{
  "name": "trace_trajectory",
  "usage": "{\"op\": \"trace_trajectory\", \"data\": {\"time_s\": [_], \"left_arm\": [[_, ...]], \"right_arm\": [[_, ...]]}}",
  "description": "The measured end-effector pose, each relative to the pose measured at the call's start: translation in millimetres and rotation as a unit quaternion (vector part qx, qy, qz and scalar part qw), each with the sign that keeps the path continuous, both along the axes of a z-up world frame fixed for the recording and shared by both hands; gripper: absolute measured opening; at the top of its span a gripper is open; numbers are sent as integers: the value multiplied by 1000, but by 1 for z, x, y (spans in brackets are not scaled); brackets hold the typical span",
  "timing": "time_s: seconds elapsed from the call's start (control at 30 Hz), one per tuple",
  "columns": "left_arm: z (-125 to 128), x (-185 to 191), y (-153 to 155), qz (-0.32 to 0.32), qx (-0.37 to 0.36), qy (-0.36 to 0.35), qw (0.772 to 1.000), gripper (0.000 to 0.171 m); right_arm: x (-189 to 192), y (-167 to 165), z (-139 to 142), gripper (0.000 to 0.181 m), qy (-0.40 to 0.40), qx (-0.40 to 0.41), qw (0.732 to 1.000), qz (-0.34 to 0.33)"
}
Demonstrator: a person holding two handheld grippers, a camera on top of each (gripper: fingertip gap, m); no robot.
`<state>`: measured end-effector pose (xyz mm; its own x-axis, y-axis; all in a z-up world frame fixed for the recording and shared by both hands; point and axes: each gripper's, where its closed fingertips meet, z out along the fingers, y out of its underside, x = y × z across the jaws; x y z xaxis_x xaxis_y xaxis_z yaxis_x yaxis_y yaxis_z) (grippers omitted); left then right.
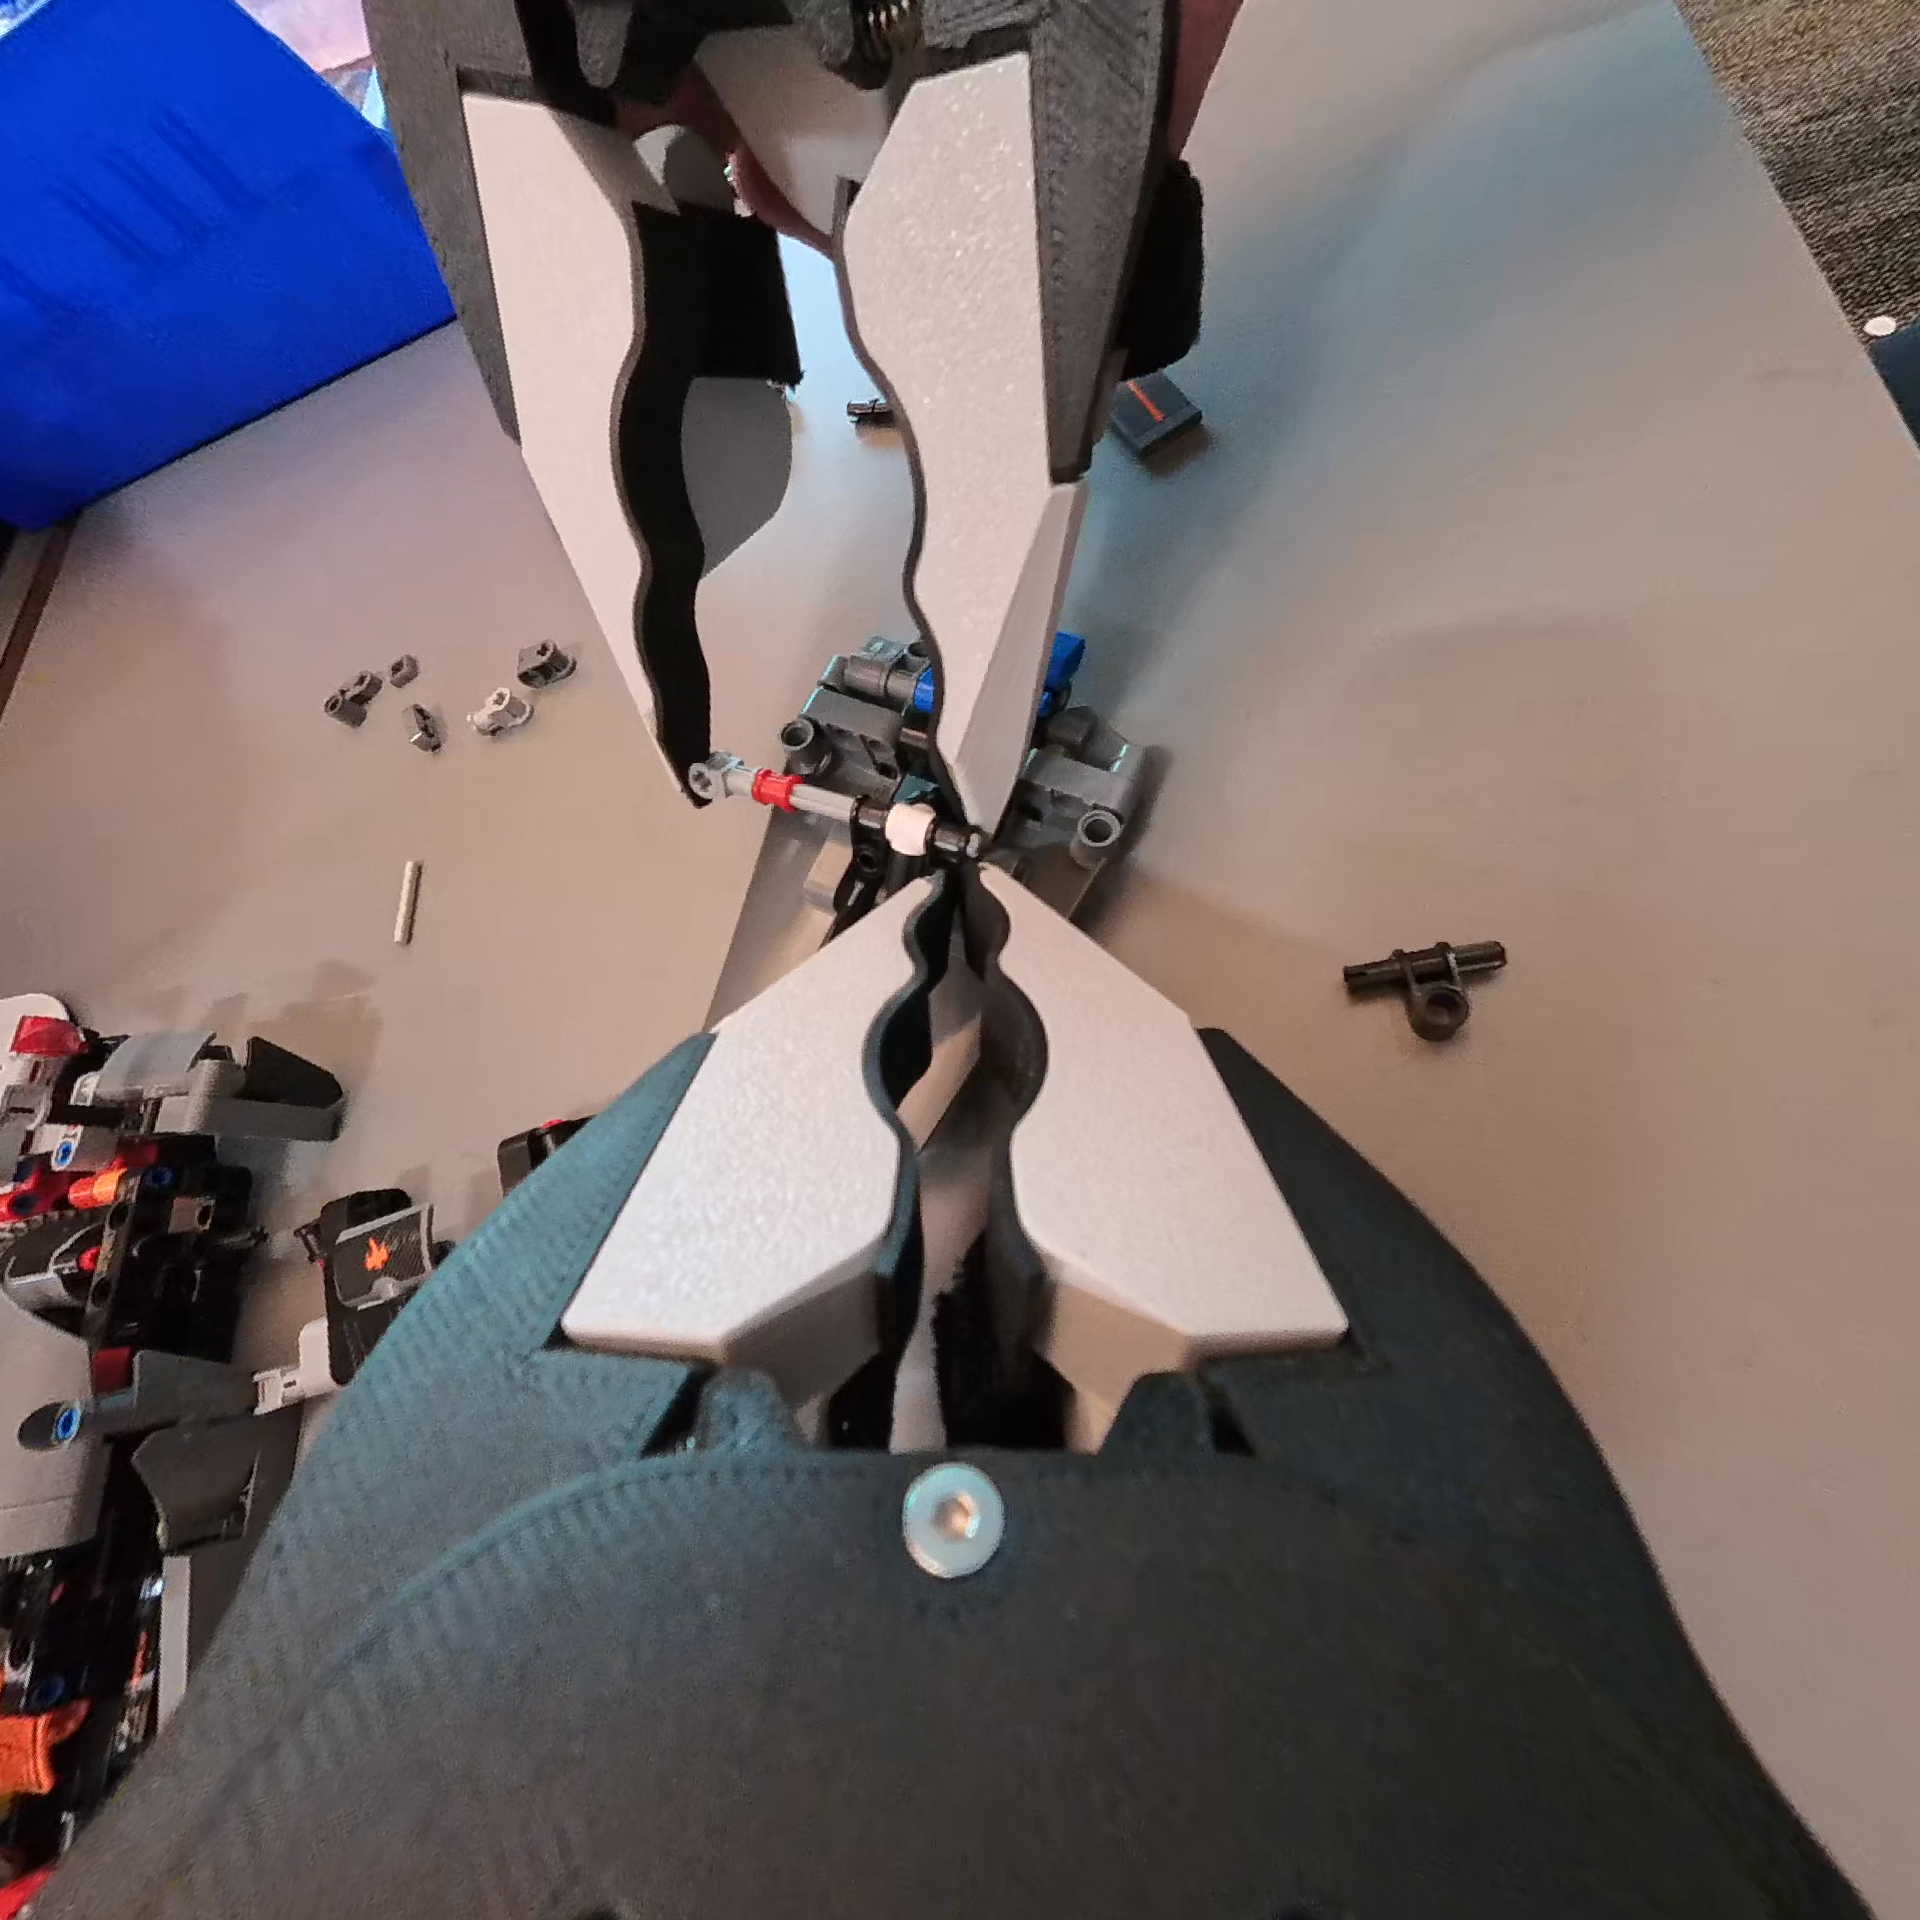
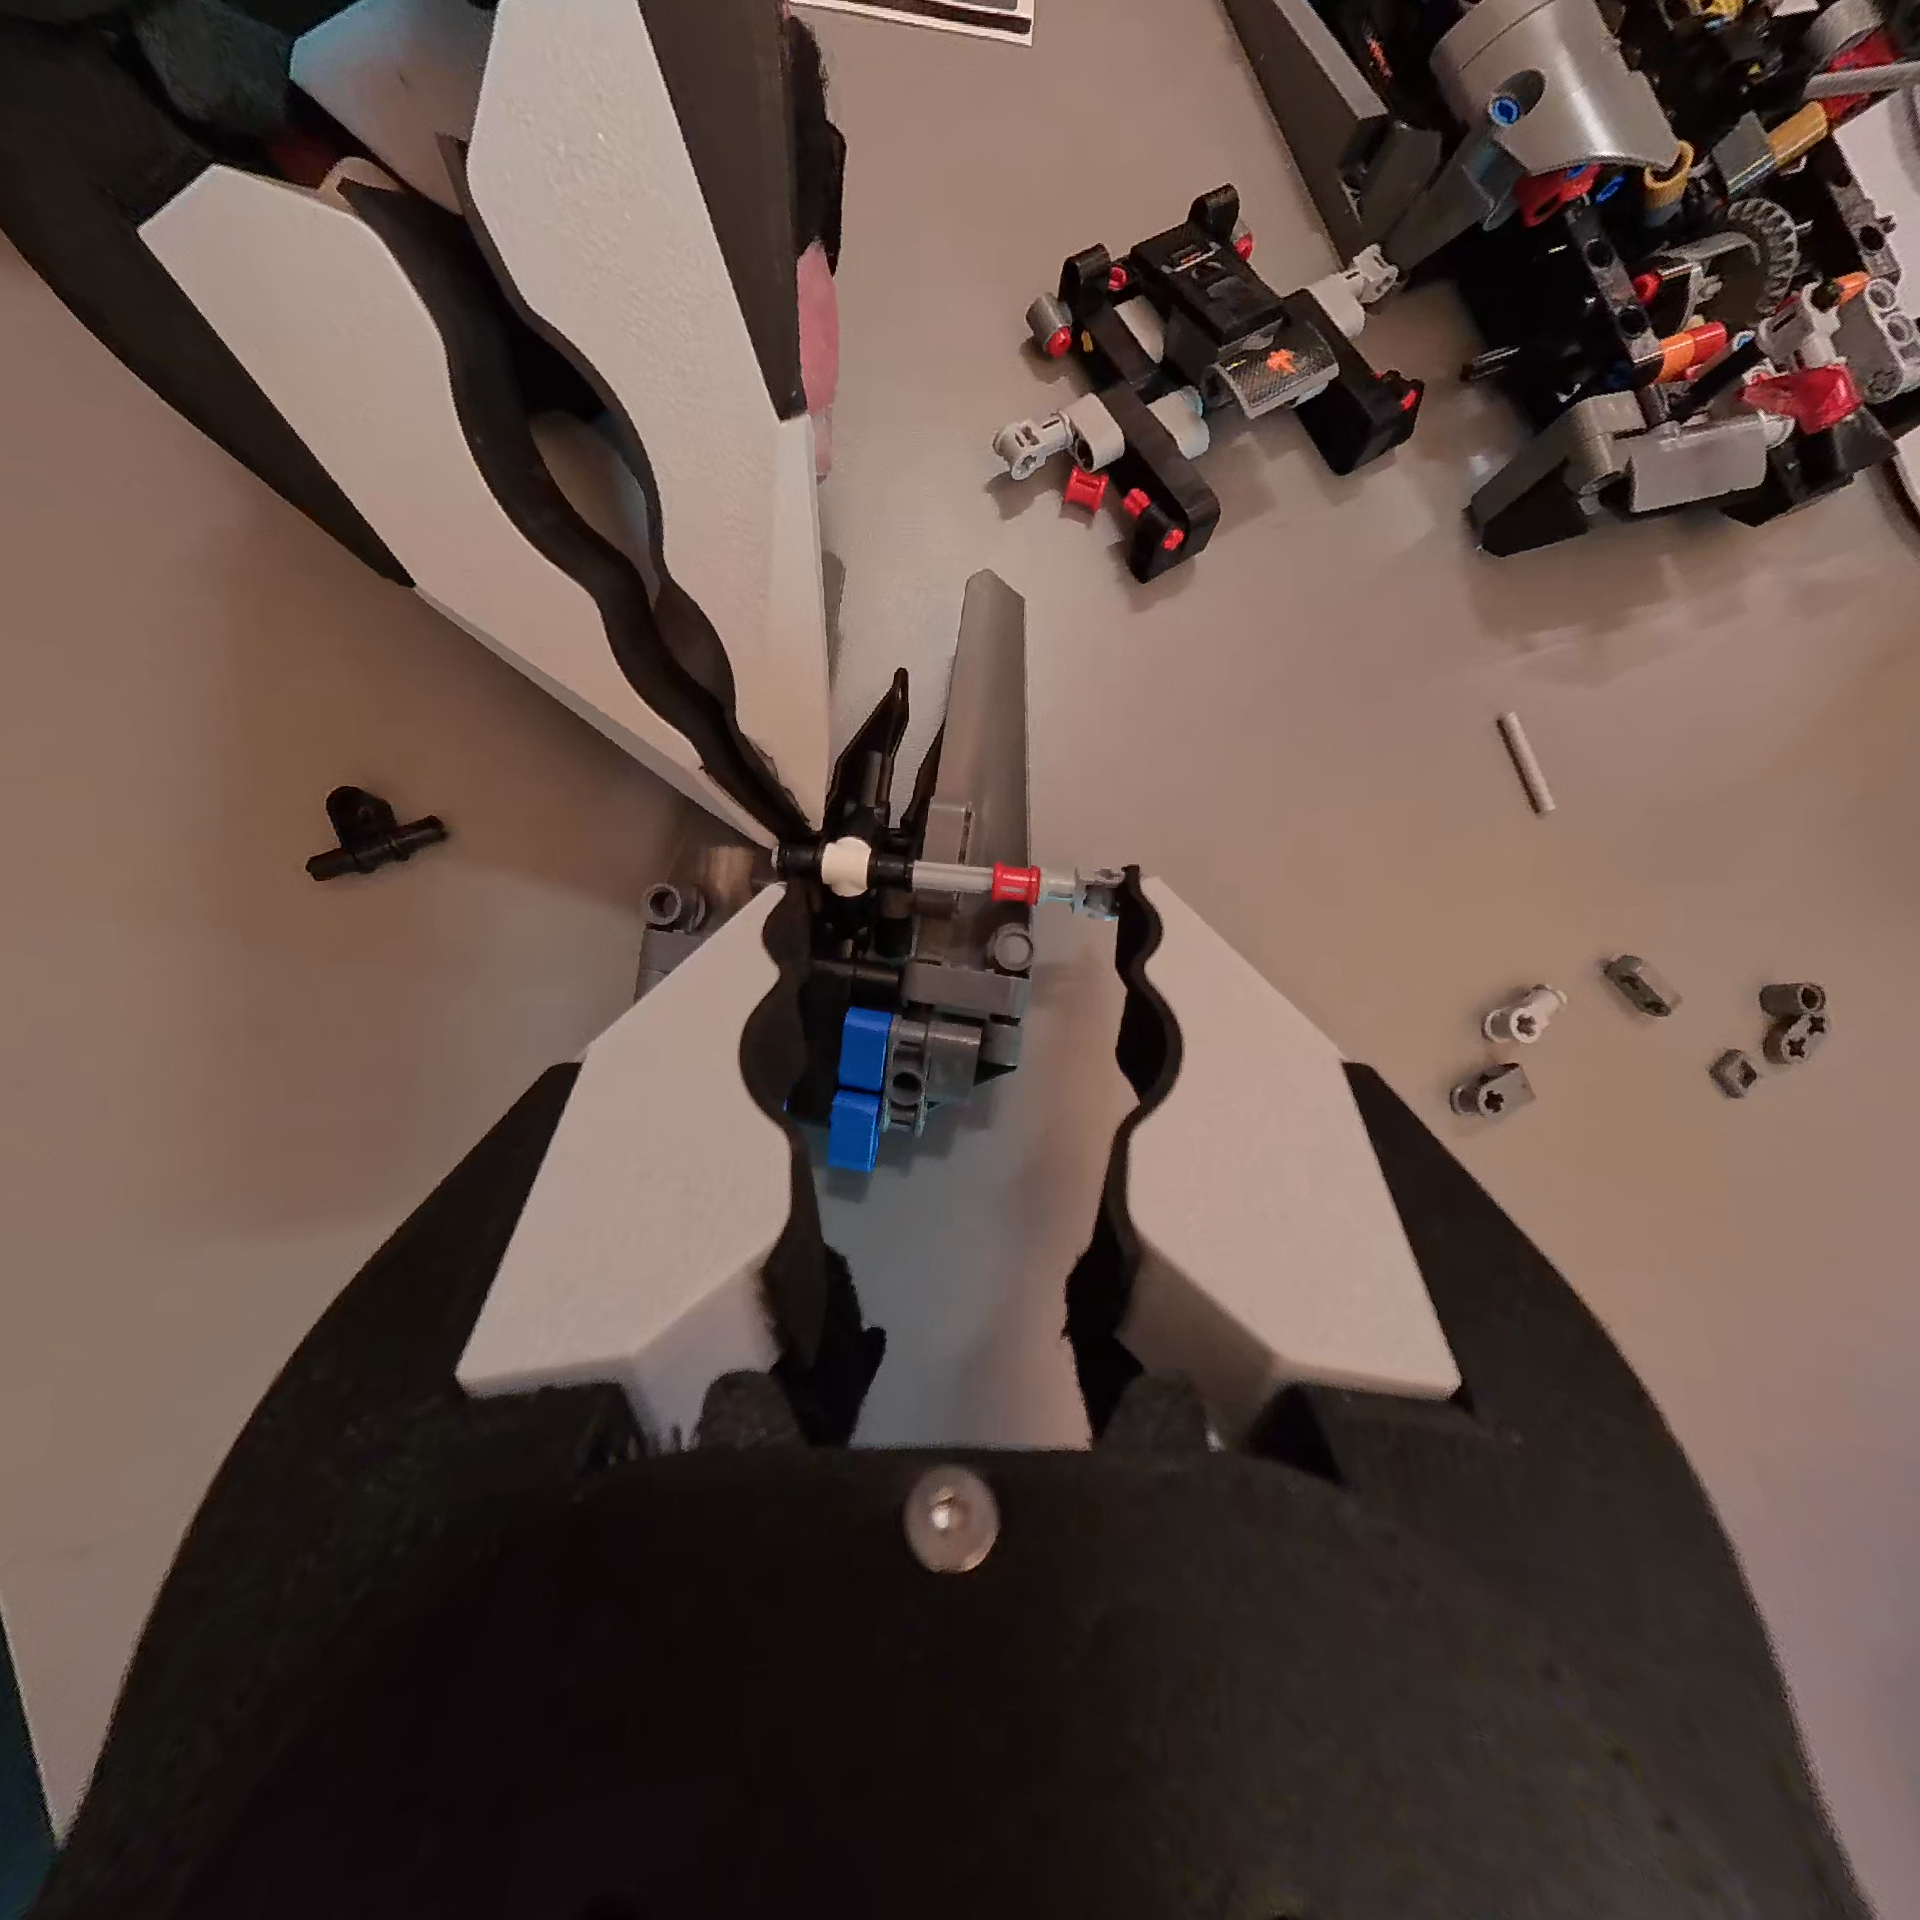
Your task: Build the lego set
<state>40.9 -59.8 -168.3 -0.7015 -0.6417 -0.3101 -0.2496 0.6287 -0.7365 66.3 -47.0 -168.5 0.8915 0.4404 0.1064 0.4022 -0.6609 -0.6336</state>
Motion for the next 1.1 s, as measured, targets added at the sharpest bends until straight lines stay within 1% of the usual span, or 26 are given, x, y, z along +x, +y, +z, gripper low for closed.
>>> {"op": "trace_trajectory", "data": {"time_s": [0.17, 0.43, 0.77, 1.1], "left_arm": [[0, 0, 0, 0, -1, 0, 1000, 0], [1, 1, -2, -4, -3, -1, 1000, 0], [0, 1, -2, -3, -1, -1, 1000, 0], [0, 0, -2, 2, 4, -4, 1000, 0]], "right_arm": [[-1, -2, -2, 63, 7, -8, 1000, 5], [-2, -2, -1, 61, 37, -21, 999, 7], [-2, -2, -1, 60, 33, -32, 999, -1], [-4, 0, -1, 58, -7, -36, 999, 13]]}}
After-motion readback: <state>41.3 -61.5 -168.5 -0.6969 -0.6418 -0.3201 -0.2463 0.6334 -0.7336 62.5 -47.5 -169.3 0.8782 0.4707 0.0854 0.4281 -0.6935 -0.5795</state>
